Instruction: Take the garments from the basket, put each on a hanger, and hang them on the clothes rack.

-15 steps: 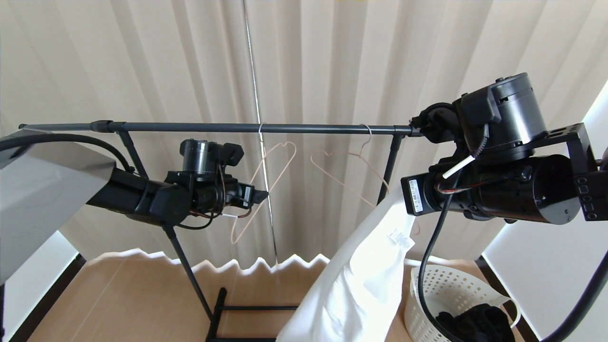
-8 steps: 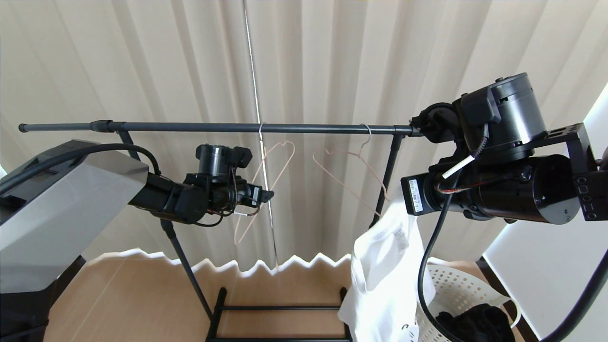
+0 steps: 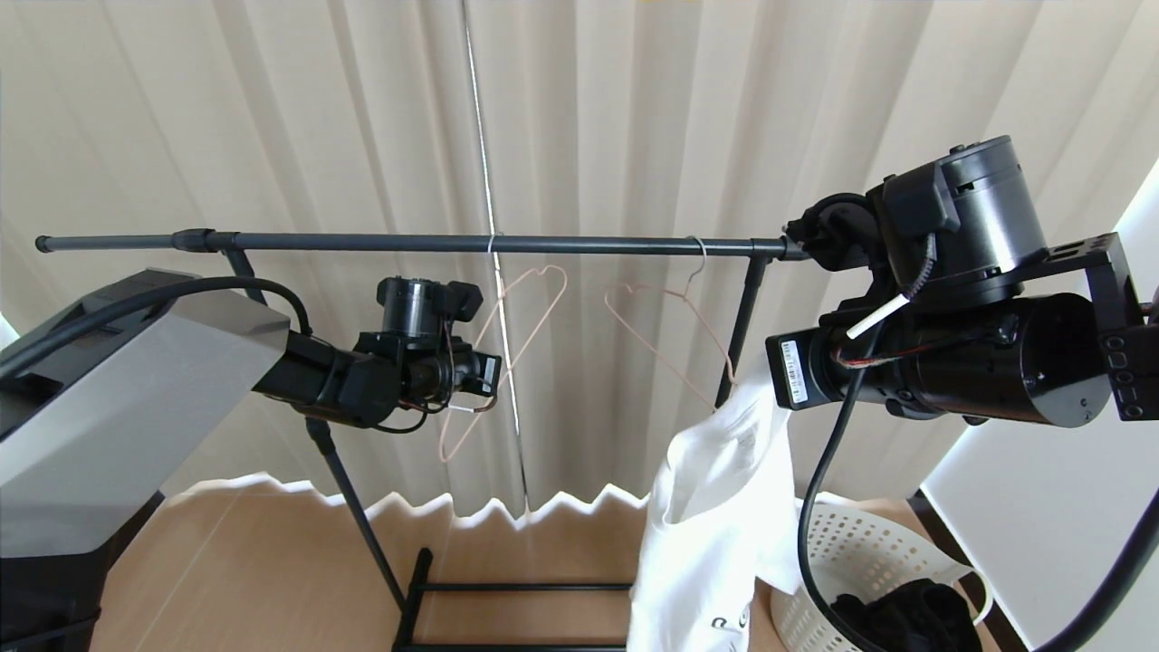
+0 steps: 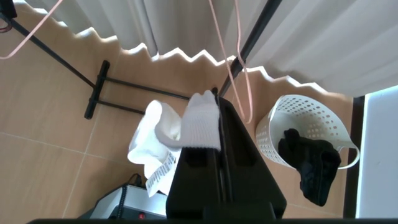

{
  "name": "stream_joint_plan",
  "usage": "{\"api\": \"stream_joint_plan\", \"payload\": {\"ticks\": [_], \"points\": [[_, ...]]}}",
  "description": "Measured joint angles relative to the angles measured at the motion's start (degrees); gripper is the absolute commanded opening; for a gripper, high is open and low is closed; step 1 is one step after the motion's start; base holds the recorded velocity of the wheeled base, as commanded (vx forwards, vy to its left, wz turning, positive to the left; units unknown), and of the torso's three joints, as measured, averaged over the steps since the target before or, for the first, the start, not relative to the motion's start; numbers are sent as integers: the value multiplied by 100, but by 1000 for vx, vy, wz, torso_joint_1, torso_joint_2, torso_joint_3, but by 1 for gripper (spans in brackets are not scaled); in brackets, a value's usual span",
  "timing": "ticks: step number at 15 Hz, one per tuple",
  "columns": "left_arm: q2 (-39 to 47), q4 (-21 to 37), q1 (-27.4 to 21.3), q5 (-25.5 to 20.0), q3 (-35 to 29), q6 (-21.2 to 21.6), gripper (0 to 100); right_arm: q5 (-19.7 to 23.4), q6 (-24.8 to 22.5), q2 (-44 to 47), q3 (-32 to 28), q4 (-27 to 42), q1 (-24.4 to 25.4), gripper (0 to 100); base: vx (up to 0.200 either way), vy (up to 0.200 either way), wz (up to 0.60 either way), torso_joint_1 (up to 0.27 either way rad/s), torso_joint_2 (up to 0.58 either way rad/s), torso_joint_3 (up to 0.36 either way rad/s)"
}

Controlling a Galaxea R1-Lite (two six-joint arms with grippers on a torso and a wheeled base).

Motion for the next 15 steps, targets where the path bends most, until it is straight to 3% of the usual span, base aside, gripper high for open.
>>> {"api": "stream_joint_plan", "payload": {"ticks": [9, 15], "points": [[-334, -11, -5, -35, 123, 9, 0, 0, 7, -27, 0, 0, -2, 0, 0, 0, 0, 0, 0, 0], [-1153, -13, -116, -68, 986, 52, 0, -10, 22, 35, 26, 0, 0, 0, 0, 0, 0, 0, 0, 0]]}}
